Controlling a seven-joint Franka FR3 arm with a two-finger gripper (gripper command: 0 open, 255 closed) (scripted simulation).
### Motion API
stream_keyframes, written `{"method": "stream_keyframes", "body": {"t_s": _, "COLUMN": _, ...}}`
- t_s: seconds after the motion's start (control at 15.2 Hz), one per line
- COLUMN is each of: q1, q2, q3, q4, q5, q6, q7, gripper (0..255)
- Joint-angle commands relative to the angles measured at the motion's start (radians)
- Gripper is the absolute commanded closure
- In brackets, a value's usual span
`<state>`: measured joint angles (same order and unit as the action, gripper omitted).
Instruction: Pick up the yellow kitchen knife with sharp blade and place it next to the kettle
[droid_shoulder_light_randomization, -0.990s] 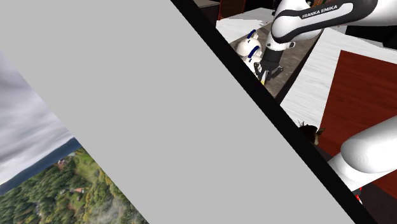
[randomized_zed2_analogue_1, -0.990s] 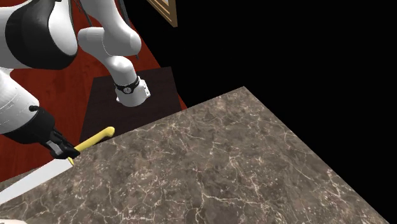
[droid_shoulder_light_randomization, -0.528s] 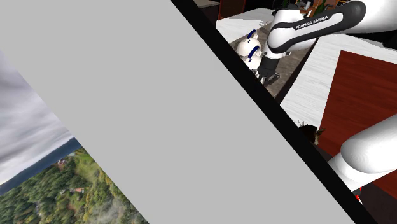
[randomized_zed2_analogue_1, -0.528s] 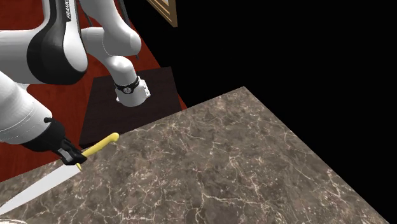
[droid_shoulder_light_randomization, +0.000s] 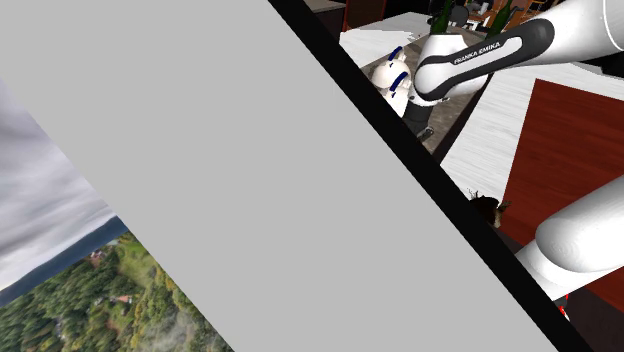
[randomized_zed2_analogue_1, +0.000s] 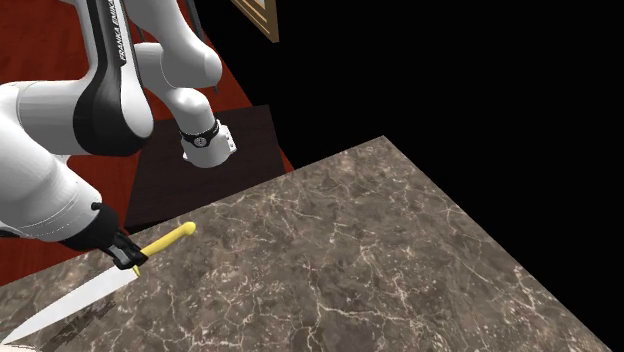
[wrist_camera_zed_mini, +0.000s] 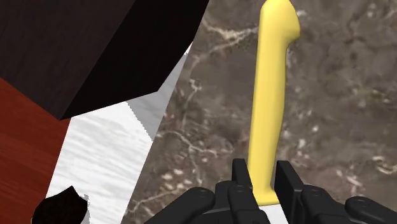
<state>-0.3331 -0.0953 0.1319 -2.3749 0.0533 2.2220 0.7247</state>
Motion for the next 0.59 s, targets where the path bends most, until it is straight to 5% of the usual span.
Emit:
{"method": "stream_keyframes", "body": {"t_s": 0.0, "q1": -0.001, "q2": 0.005, "q3": -0.001, "q4": -0.005, "q5": -0.001, "q6": 0.010, "q7": -0.002, "gripper": 255}}
{"method": "stream_keyframes", "body": {"t_s": 0.4, "q1": -0.001, "q2": 0.005, "q3": -0.001, "q4": -0.005, "q5": -0.001, "q6": 0.010, "q7": -0.002, "gripper": 255}}
{"method": "stream_keyframes", "body": {"t_s": 0.46, "q1": -0.001, "q2": 0.005, "q3": -0.001, "q4": -0.005, "q5": -0.001, "q6": 0.010, "q7": -0.002, "gripper": 0}}
{"method": "stream_keyframes", "body": {"t_s": 0.53, "q1": -0.001, "q2": 0.005, "q3": -0.001, "q4": -0.004, "q5": -0.001, "q6": 0.010, "q7": -0.002, "gripper": 0}}
